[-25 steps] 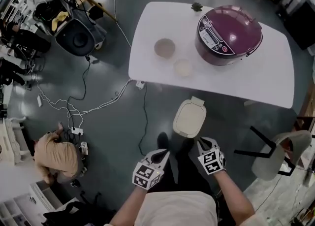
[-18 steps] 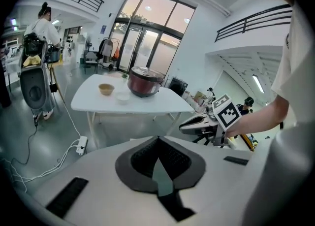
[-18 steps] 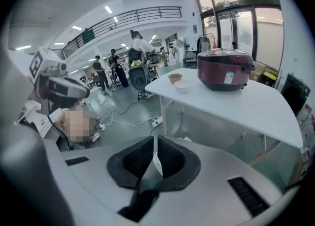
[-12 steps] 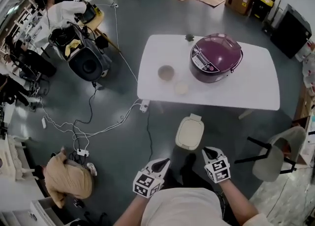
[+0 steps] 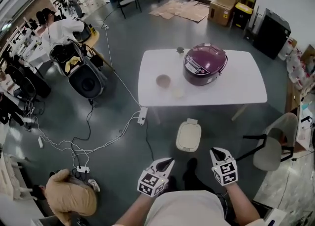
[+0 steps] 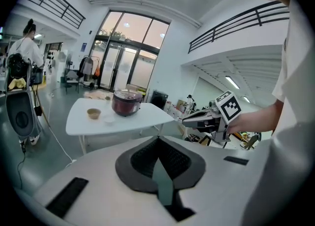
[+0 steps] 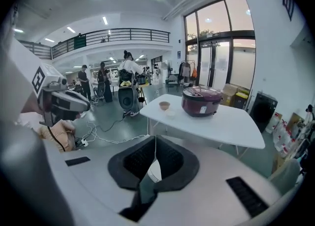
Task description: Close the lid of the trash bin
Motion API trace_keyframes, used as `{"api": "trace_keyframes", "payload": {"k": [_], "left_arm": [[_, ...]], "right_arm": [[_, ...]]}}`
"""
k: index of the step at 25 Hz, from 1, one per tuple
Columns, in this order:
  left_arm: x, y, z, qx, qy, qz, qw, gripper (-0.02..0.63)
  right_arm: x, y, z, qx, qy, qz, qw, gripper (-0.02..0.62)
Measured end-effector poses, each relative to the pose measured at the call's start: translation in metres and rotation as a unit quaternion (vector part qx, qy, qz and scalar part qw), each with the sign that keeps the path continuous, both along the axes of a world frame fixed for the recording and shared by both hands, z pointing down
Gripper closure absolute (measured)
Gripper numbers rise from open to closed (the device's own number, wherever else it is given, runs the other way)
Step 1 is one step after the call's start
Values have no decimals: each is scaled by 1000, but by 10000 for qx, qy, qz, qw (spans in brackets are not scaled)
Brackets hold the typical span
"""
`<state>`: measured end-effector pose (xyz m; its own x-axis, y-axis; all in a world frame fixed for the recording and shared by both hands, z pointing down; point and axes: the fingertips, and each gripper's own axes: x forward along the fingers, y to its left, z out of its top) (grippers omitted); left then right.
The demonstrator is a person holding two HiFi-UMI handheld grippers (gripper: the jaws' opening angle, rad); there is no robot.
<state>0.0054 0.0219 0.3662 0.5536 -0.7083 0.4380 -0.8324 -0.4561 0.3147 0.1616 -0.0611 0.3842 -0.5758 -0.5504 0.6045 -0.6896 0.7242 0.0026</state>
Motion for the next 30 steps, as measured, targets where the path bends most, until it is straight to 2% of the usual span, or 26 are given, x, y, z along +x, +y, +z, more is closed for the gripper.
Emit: {"api": "trace_keyframes", "payload": {"k": [7, 16, 22, 30], "left_arm": [[-1, 37, -19, 280, -111, 285, 9991, 594], [2, 60, -41, 420, -116, 453, 9980, 594], [15, 67, -68, 899, -202, 509, 9944, 594], [6, 78, -78, 816, -178, 44, 9965, 594]], "right_arm": [[11, 56, -56, 497, -230, 418, 9976, 583], [24, 100, -79, 520, -610, 783, 9937, 583], [36, 110, -95, 713, -661, 694, 9928, 583], [33, 117, -112, 878, -789, 334, 9924, 584]]}}
